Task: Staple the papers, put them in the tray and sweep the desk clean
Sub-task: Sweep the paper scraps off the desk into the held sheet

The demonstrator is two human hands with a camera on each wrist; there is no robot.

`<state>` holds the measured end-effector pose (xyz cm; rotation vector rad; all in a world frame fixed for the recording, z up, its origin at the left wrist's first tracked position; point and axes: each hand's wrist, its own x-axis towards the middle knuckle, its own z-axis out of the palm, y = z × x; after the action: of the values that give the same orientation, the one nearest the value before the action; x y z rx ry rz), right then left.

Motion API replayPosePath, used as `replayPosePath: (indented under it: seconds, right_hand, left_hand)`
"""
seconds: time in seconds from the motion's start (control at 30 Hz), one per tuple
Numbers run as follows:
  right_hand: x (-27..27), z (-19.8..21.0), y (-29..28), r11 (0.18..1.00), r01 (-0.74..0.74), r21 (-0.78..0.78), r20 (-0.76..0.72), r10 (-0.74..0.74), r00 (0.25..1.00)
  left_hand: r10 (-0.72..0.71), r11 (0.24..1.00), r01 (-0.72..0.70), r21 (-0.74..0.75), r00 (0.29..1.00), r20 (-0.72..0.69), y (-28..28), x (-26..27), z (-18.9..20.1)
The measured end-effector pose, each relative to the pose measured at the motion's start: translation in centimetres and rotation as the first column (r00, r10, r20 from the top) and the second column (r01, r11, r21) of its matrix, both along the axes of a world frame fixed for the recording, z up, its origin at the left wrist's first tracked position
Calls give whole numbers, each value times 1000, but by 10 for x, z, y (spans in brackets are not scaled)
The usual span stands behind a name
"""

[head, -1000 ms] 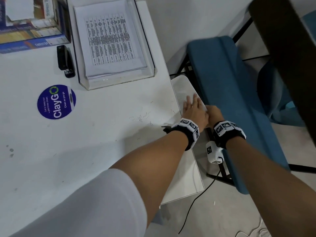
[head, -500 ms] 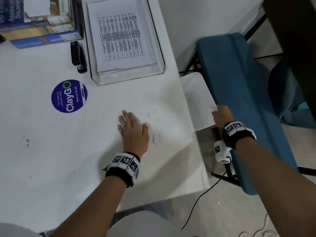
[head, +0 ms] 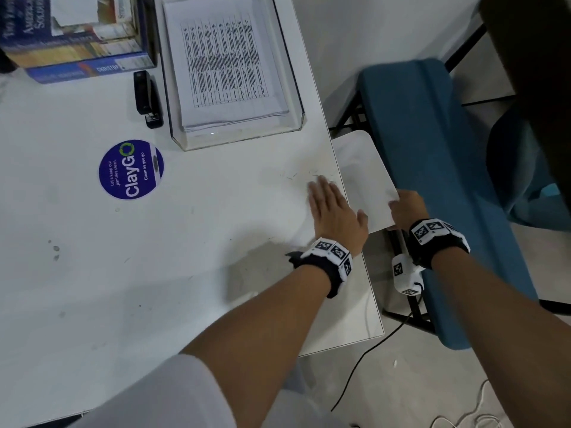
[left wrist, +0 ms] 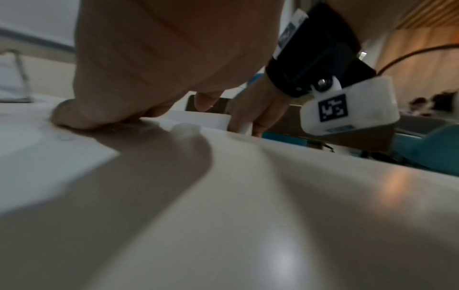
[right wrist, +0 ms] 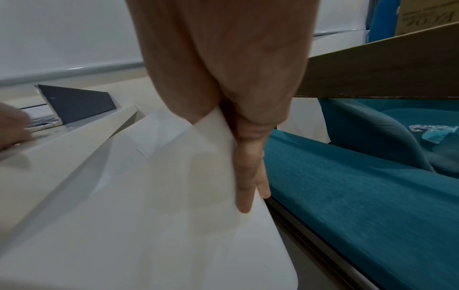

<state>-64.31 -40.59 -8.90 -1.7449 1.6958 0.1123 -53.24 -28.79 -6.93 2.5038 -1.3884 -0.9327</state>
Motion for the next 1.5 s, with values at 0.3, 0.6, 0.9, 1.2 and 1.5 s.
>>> replayPosePath:
  seconds: [0.3,0.6,0.9,1.2,1.5]
  right_hand:
    - [1,4,-1,1000,-19,-2,-15,19,1000]
    - [0,-2,-4,996,56,67,59,-60,996]
    - [-10,-14,-14,995,43,90,59,-48,997]
    - [-4,7,3,985,112,133,56,-120,991]
    - [-10,-1,4,983,106,147,60,-116,991]
  left_hand:
    - [-544,838,545,-22,832,-107,-46,-16,3]
    - [-186,966,166,-197,979,-86,51,39,28]
    - [-860,432,899,-65,433,270,181,107,-1]
    - [-905,-162,987,-9,-145,400,81,166,-16]
    - [-904,22,1000,-22,29,427,23,161,-15]
